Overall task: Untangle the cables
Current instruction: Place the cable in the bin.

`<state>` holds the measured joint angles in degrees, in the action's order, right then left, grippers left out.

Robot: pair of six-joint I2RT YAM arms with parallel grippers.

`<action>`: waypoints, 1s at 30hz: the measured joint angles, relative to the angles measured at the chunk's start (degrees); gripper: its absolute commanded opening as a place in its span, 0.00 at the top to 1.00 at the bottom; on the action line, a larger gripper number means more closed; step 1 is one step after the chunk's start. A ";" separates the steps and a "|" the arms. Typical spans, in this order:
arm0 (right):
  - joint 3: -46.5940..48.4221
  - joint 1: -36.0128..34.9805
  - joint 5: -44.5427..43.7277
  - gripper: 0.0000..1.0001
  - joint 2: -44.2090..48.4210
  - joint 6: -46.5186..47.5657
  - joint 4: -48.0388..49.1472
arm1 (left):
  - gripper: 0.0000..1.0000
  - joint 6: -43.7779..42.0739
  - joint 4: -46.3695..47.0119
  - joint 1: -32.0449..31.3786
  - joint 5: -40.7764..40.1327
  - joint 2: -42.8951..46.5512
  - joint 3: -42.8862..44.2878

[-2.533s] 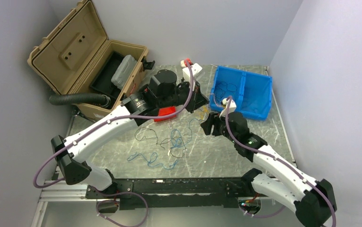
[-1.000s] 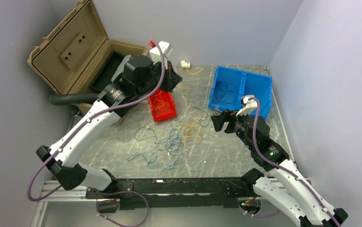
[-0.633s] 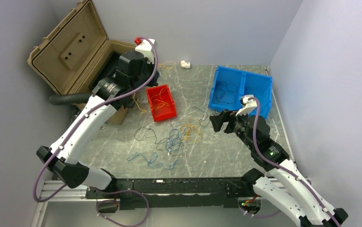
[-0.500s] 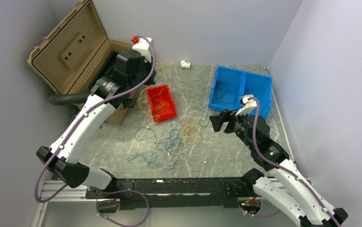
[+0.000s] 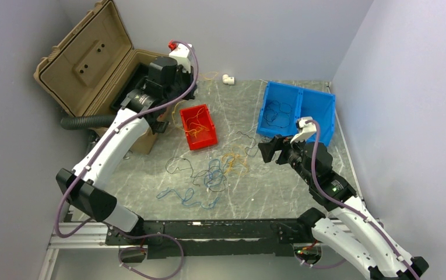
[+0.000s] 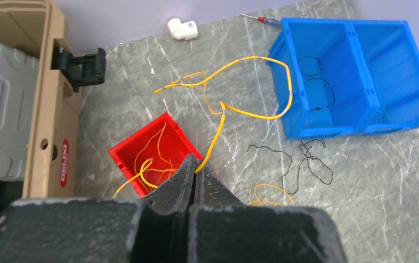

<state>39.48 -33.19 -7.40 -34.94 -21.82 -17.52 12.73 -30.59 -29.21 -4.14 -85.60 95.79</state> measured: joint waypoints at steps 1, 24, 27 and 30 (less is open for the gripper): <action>0.00 0.00 0.00 0.15 0.00 -0.02 0.02 | 1.00 -0.07 0.55 0.17 0.59 -0.52 0.00; 0.00 0.00 0.02 0.16 0.00 0.00 0.00 | 1.00 -4.11 23.10 6.12 9.55 -8.09 -17.38; 0.00 0.00 0.02 0.16 0.00 0.00 0.00 | 1.00 -4.11 26.03 6.12 9.62 -8.09 -21.53; 0.00 0.00 0.00 0.16 0.00 0.00 0.00 | 1.00 -4.11 27.61 6.10 9.49 -7.98 -24.39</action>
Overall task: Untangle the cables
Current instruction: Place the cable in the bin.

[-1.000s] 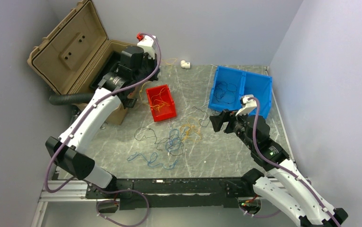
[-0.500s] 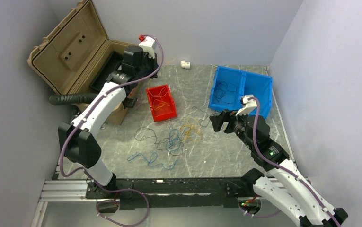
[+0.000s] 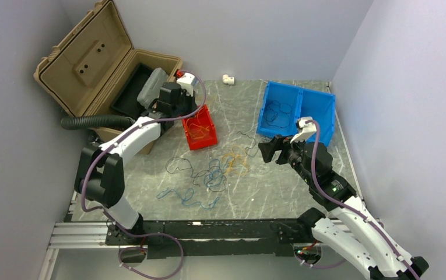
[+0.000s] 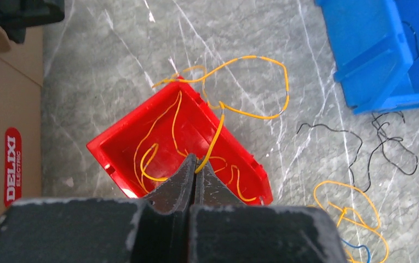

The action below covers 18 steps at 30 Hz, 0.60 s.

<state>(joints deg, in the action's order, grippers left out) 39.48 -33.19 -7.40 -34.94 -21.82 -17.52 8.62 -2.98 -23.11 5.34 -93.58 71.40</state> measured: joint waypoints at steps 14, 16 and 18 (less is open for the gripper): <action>0.00 0.00 0.07 0.16 -0.96 -0.02 0.04 | 1.00 1.46 -1.92 -2.12 -2.71 4.70 -8.52; 0.00 0.00 0.04 0.16 -0.94 -0.04 0.04 | 1.00 1.95 -4.37 -2.25 -3.69 4.02 -8.20; 0.00 0.00 0.04 0.16 -0.83 -0.04 0.04 | 1.00 2.73 -8.00 -2.34 -5.20 2.34 -6.45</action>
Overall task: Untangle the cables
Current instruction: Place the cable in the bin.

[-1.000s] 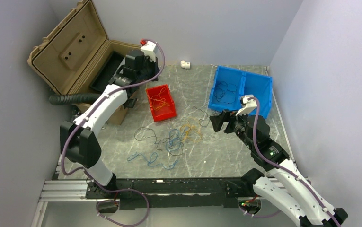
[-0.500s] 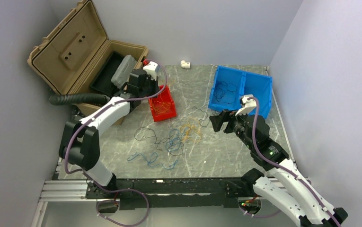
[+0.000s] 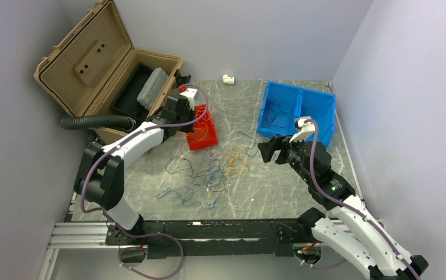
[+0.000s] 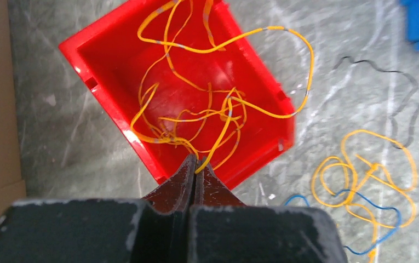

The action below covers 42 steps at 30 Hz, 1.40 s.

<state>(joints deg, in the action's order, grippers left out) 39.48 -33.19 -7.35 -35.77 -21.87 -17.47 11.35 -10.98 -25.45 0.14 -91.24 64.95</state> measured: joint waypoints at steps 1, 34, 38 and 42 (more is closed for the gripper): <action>0.00 0.00 0.00 0.16 0.13 -0.02 0.00 | 1.00 0.33 -1.66 -0.04 -0.63 -1.14 1.07; 0.92 0.00 -0.09 0.16 0.00 0.11 -0.92 | 0.61 3.10 -17.79 -0.02 -4.44 -15.58 16.20; 1.33 0.00 -0.07 0.17 -1.53 0.42 -0.96 | 0.57 3.15 -18.95 -0.02 -4.20 -12.22 16.17; 1.68 0.00 -0.04 0.17 -3.89 0.39 -0.94 | 0.47 3.19 -18.73 -0.02 -2.95 -6.80 16.17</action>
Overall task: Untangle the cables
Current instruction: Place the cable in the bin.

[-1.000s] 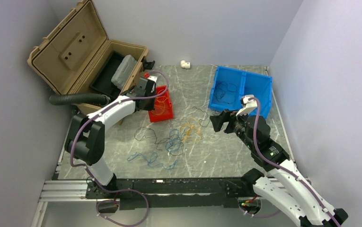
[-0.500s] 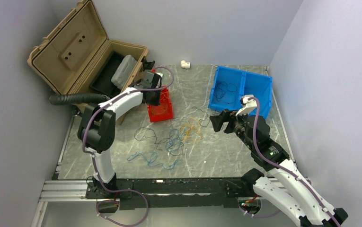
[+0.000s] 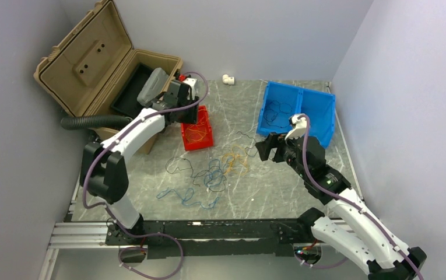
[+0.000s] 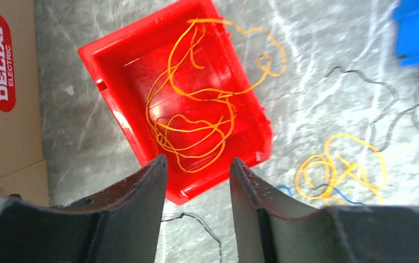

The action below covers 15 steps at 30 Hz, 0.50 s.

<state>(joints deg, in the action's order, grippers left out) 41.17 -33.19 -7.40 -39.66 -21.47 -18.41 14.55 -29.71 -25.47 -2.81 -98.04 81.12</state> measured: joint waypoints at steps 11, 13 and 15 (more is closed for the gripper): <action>0.00 0.00 0.04 0.17 -0.83 -0.59 0.07 | 0.31 2.10 1.57 -1.60 6.49 -1.86 5.42; -0.02 0.00 0.07 0.17 -0.79 -0.59 0.07 | 0.27 1.62 1.70 -2.58 6.60 -4.31 8.31; -0.09 0.00 0.04 0.17 -0.81 -0.59 0.09 | 0.26 0.96 2.27 -3.23 6.78 -5.55 9.27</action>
<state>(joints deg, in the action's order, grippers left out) 41.08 -33.19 -7.35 -40.47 -22.06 -18.33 15.51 -27.44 -28.71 3.97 -103.59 90.39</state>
